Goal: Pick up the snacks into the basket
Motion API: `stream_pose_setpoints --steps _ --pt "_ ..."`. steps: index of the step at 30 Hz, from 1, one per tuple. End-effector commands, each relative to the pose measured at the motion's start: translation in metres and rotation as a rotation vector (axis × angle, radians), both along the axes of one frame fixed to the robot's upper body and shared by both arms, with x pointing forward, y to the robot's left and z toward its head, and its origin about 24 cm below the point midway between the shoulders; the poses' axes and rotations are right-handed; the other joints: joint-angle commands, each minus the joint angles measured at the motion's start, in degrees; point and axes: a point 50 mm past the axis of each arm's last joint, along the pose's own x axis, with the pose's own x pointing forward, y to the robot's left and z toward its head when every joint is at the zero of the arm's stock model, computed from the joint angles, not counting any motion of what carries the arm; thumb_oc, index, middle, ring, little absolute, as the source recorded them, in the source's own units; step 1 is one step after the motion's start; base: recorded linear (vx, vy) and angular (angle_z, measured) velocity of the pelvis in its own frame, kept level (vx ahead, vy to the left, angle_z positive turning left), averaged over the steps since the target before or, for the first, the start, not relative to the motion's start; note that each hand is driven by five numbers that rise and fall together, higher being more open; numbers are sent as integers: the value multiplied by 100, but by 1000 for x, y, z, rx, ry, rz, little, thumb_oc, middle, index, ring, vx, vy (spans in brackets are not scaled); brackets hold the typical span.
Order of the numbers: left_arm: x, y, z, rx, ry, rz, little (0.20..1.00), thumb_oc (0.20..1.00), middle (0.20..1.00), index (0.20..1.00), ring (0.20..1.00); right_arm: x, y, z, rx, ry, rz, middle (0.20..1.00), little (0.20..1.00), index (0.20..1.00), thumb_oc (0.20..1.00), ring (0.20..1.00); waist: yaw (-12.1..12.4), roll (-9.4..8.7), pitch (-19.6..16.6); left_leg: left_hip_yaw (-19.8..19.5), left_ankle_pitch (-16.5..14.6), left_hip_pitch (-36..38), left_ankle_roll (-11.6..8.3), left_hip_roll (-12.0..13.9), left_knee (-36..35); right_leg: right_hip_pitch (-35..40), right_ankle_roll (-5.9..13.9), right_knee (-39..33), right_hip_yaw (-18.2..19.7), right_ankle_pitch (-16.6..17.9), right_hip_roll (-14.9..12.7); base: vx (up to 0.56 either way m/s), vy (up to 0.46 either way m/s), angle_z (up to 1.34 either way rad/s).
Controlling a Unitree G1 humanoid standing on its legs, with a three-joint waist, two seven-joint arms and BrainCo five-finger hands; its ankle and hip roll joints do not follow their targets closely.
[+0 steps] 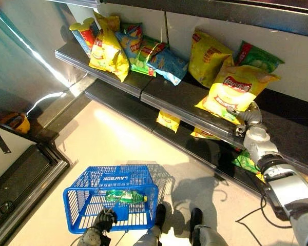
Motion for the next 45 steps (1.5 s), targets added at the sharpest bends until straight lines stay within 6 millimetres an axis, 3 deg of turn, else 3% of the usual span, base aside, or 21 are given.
stream_pose_setpoints --steps 1,6,7,9,21,31,32,37,39,41,44,45 --pt "-54 35 -19 157 203 -18 200 200 200 200 200 2 -5 21 -65 -60 7 1000 1000 1000 1000 1000 171 -144 -197 3 -178 -127 -246 -9 98 475 926 -621 331 0 -424 10 -15 22" --pt "-59 35 -21 153 217 -13 200 200 200 200 200 2 -6 22 -85 -48 7 1000 1000 1000 1000 1000 201 -102 -231 -7 -152 -99 -254 1 62 527 928 -649 273 2 -437 11 -11 10" --pt "-59 35 -21 154 220 -16 200 200 200 200 200 2 -6 20 -82 -43 7 429 429 429 429 429 202 -93 -235 -6 -145 -89 -259 8 52 541 926 -651 248 -4 -448 0 0 0" --pt "-60 34 -21 155 223 -15 200 200 200 200 200 2 -5 18 -82 -37 8 200 200 200 200 200 198 -89 -244 -8 -139 -77 -266 8 45 552 923 -646 233 -16 -449 0 0 0" --pt "-63 36 -23 149 232 24 200 200 200 200 200 3 10 -1 -15 -18 55 200 200 200 200 200 148 -173 -259 17 -219 -21 -221 11 104 604 941 -667 301 -1 -430 0 0 0" --pt "-52 48 -14 138 182 102 200 200 200 200 200 -3 45 -34 137 -19 227 200 200 200 200 200 53 -517 -307 217 -410 49 -144 63 295 700 1002 -915 575 179 -334 -10 21 -3" --pt "-46 46 -12 125 153 109 200 200 200 200 200 -10 49 -46 164 -7 263 200 200 200 200 200 46 -573 -310 220 -424 75 -132 68 328 762 1010 -945 585 200 -335 -9 16 -10" --pt "-35 39 -8 95 104 123 200 200 200 200 200 -31 48 -70 249 -10 310 200 200 200 200 200 21 -666 -344 135 -484 192 -92 56 396 991 1018 -1055 495 213 -358 14 5 -1" --pt "-19 33 0 74 37 128 200 200 200 200 200 -49 57 -83 250 -7 384 200 200 200 200 200 -28 -739 -362 135 -515 224 -71 52 430 1030 1027 -1080 500 226 -345 0 0 0" --pt "-15 32 2 67 15 129 200 200 200 200 200 -55 58 -82 217 -14 418 200 200 200 200 200 -58 -767 -375 139 -524 241 -66 51 437 1052 1028 -1091 504 233 -340 0 0 0" --pt "3 24 17 39 -88 96 200 200 200 200 200 -86 60 -92 141 10 531 200 200 200 200 200 -133 -837 -411 141 -558 301 -53 57 442 1138 1041 -1148 483 228 -328 16 12 -3" --pt "3 24 17 39 -87 95 200 200 200 200 200 -86 60 -92 141 11 530 200 200 200 200 200 -132 -835 -413 140 -558 302 -54 57 441 1140 1041 -1149 482 228 -328 0 0 0"
